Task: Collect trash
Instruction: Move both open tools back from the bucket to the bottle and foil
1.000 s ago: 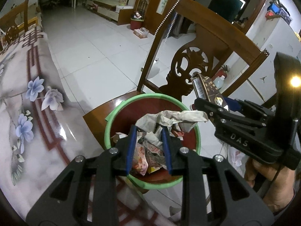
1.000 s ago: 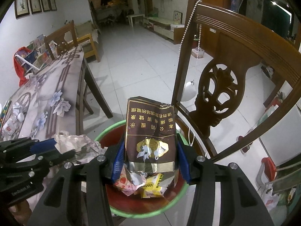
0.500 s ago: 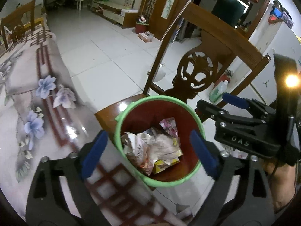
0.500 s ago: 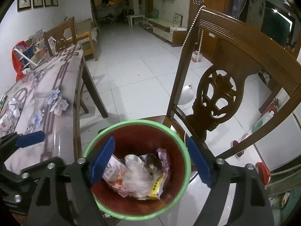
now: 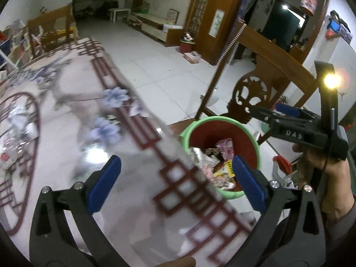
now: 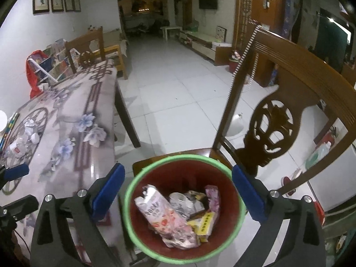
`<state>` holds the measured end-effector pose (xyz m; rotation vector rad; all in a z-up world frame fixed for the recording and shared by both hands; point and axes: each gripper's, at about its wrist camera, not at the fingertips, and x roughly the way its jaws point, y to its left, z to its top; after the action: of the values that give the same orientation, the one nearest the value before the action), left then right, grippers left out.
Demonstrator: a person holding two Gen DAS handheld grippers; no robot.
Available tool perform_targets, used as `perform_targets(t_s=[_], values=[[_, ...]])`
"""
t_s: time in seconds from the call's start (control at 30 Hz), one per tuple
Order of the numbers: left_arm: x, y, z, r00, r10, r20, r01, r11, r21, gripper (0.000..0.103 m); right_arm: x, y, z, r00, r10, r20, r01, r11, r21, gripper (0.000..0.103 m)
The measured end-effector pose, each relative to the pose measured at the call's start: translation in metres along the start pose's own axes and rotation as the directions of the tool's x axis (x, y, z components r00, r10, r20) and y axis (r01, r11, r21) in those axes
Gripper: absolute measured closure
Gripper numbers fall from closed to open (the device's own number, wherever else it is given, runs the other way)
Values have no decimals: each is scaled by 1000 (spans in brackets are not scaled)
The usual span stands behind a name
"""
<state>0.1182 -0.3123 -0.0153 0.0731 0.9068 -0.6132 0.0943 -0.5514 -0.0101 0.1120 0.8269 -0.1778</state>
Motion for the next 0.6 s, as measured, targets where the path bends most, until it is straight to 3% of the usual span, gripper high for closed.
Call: perform_targets(t_s=[0.3, 0.6], values=[[-48, 62, -20, 995, 89, 35, -86, 993, -83, 6, -4, 44, 8, 999, 54, 7, -53, 997, -48, 9], [-101, 124, -35, 975, 204, 88, -186, 966, -180, 6, -20, 115, 15, 988, 155, 23, -151, 980, -129, 9]])
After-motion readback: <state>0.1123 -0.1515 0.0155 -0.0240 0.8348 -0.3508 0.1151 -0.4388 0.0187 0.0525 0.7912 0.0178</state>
